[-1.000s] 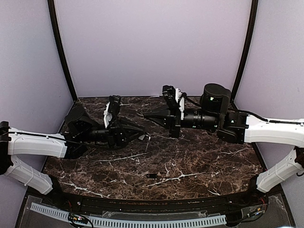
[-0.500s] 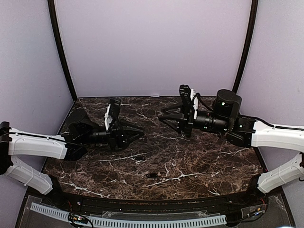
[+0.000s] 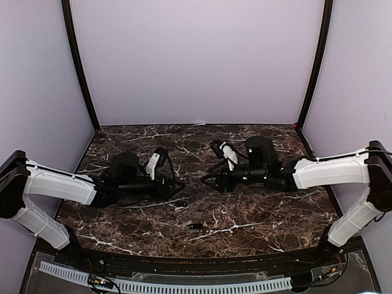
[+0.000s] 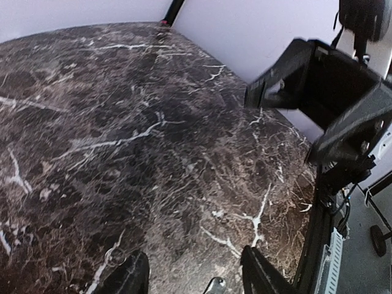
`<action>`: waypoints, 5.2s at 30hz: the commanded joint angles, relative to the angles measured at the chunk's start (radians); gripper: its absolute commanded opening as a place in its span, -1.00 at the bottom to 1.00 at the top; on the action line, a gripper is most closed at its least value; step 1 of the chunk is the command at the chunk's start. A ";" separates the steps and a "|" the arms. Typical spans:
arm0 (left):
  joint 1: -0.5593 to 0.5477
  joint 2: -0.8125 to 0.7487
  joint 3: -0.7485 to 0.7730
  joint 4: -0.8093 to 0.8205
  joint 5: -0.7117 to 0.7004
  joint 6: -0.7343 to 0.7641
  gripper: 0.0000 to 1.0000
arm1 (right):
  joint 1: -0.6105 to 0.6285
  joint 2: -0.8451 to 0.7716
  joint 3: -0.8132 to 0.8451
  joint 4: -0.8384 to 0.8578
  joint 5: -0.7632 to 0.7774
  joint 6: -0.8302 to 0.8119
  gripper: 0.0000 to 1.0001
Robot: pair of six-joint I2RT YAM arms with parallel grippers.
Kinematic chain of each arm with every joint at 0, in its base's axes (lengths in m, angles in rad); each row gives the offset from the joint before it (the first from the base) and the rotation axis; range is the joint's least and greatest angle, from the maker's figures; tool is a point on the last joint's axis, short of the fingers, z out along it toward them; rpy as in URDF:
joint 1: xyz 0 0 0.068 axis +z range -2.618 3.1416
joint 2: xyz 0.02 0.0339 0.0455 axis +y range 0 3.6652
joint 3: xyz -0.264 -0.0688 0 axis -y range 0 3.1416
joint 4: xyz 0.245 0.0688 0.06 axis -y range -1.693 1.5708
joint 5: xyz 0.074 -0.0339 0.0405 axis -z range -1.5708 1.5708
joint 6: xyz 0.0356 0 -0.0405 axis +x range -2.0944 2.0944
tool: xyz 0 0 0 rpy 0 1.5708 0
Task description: Remove the keys from the keyring
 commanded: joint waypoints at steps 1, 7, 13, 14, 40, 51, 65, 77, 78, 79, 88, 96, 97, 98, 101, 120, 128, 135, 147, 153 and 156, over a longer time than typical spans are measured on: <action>0.051 -0.019 -0.036 -0.030 -0.062 -0.093 0.14 | -0.003 0.163 0.003 0.063 -0.113 -0.010 0.16; 0.088 -0.046 -0.058 -0.026 -0.059 -0.123 0.24 | 0.000 0.371 0.053 0.178 -0.211 -0.069 0.14; 0.098 -0.059 -0.077 -0.015 -0.047 -0.133 0.27 | 0.004 0.499 0.089 0.244 -0.233 -0.141 0.14; 0.100 -0.059 -0.080 -0.010 -0.044 -0.133 0.27 | 0.005 0.514 0.099 0.254 -0.234 -0.147 0.13; 0.114 -0.174 -0.119 0.075 0.010 -0.138 0.30 | -0.016 0.484 0.028 0.588 -0.444 -0.021 -1.00; 0.114 -0.219 -0.088 0.211 0.298 -0.090 0.31 | -0.027 0.234 0.017 0.508 -0.487 0.027 -1.00; 0.082 -0.085 0.001 -0.039 0.003 0.061 0.56 | -0.049 0.115 -0.052 0.254 -0.220 0.007 -0.21; 0.129 -0.011 -0.073 0.180 0.019 -0.031 0.60 | -0.065 0.352 -0.187 0.529 -0.176 -0.083 0.10; 0.133 -0.011 -0.075 0.184 0.024 -0.039 0.59 | -0.067 0.363 -0.183 0.540 -0.169 -0.110 0.11; 0.136 -0.009 -0.075 0.185 0.026 -0.045 0.60 | -0.069 0.371 -0.178 0.544 -0.164 -0.134 0.12; 0.138 -0.039 -0.104 0.189 0.025 -0.060 0.60 | -0.075 0.471 -0.155 0.520 -0.164 -0.301 0.12; 0.138 -0.050 -0.115 0.171 0.012 -0.051 0.60 | -0.074 0.499 -0.154 0.471 -0.269 -0.324 0.04; 0.138 -0.047 -0.116 0.176 0.015 -0.053 0.60 | -0.073 0.497 -0.157 0.471 -0.270 -0.321 0.03; 0.138 -0.046 -0.116 0.180 0.016 -0.054 0.60 | -0.073 0.493 -0.162 0.463 -0.265 -0.320 0.01; 0.138 -0.041 -0.113 0.186 0.021 -0.053 0.60 | -0.073 0.487 -0.189 0.462 -0.221 -0.321 -0.07; 0.140 -0.070 -0.108 0.186 0.039 -0.030 0.60 | -0.066 0.382 -0.211 0.638 -0.288 -0.095 -1.00; 0.140 -0.093 -0.106 0.231 0.171 0.005 0.60 | -0.065 0.271 -0.212 0.703 -0.346 0.015 -1.00; 0.136 0.033 0.006 0.281 0.433 -0.085 0.58 | -0.064 0.102 -0.180 0.575 -0.376 -0.031 -1.00; 0.113 0.192 0.233 0.352 0.695 -0.229 0.77 | -0.062 -0.042 -0.115 0.366 -0.409 -0.111 -1.00; 0.085 0.240 0.295 0.278 0.724 -0.199 0.72 | -0.061 -0.064 -0.100 0.333 -0.396 -0.143 -1.00; 0.075 0.255 0.315 0.220 0.725 -0.177 0.63 | -0.061 -0.070 -0.094 0.325 -0.400 -0.153 -1.00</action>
